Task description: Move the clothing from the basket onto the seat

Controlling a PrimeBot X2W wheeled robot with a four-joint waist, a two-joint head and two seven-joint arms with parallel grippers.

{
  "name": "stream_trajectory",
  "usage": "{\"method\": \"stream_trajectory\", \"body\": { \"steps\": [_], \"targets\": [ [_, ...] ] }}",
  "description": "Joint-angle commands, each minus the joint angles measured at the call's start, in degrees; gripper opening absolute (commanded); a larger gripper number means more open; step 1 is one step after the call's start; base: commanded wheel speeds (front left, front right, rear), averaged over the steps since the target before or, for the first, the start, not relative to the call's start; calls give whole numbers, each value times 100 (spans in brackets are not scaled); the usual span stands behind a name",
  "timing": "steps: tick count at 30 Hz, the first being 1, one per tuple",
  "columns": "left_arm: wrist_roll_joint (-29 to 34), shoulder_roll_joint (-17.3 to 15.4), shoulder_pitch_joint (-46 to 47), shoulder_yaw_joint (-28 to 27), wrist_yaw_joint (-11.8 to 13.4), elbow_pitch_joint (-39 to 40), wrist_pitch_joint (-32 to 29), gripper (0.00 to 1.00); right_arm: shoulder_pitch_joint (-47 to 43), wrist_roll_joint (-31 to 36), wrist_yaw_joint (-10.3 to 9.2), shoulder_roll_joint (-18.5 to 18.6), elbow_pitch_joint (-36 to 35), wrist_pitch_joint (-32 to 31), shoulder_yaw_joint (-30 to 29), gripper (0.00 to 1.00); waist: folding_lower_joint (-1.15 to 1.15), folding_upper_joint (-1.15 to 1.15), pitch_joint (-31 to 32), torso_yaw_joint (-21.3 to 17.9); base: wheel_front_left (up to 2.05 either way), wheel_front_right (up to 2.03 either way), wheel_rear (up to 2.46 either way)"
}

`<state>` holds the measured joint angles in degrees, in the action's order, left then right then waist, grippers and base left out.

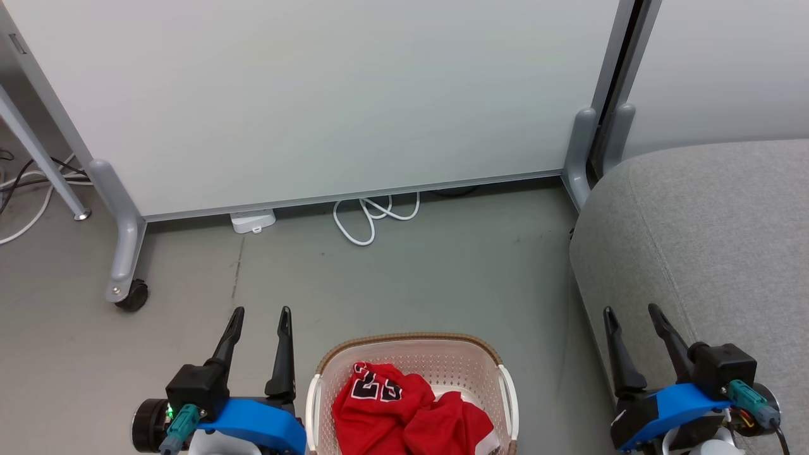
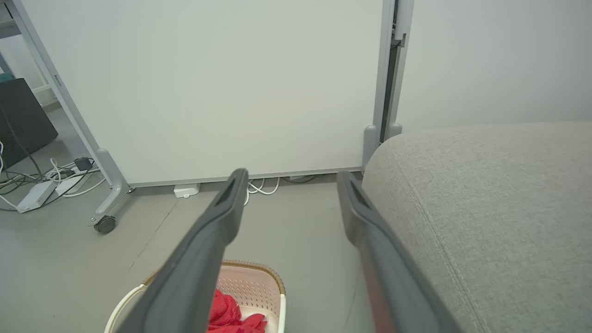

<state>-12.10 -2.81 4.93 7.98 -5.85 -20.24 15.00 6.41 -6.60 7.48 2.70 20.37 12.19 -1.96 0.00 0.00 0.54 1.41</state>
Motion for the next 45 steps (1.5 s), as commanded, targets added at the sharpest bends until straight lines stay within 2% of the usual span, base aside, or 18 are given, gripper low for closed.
{"method": "stream_trajectory", "body": {
  "steps": [1,9,14,22,32,40,45],
  "targets": [
    [-19,-14,62,-25,-5,0,28,100,28,-19,3,34,14,30,10,100,0,0,-2,-4,0,0,0],
    [-81,-13,99,-2,-31,-79,28,100,82,-25,3,34,20,33,13,100,0,0,-74,-10,0,0,0],
    [-150,-11,222,120,-52,-258,28,100,246,-10,3,33,-111,36,102,100,0,0,-414,-94,0,0,0],
    [-115,-29,910,195,-92,-689,23,100,858,37,3,32,-470,58,431,100,0,0,-1574,-473,0,0,0],
    [-219,-99,2069,179,-115,-1747,-17,100,1616,-30,3,28,-836,166,816,100,0,0,-2960,-1002,0,0,0],
    [-467,-252,2986,39,-129,-2740,-344,100,2165,-223,3,25,-1083,273,1303,100,0,0,-3902,-1457,0,0,0],
    [-651,-340,3406,-111,-39,-3306,-683,100,2362,-392,3,24,-1114,306,1538,100,0,0,-4282,-1687,0,0,0]
  ]
}}
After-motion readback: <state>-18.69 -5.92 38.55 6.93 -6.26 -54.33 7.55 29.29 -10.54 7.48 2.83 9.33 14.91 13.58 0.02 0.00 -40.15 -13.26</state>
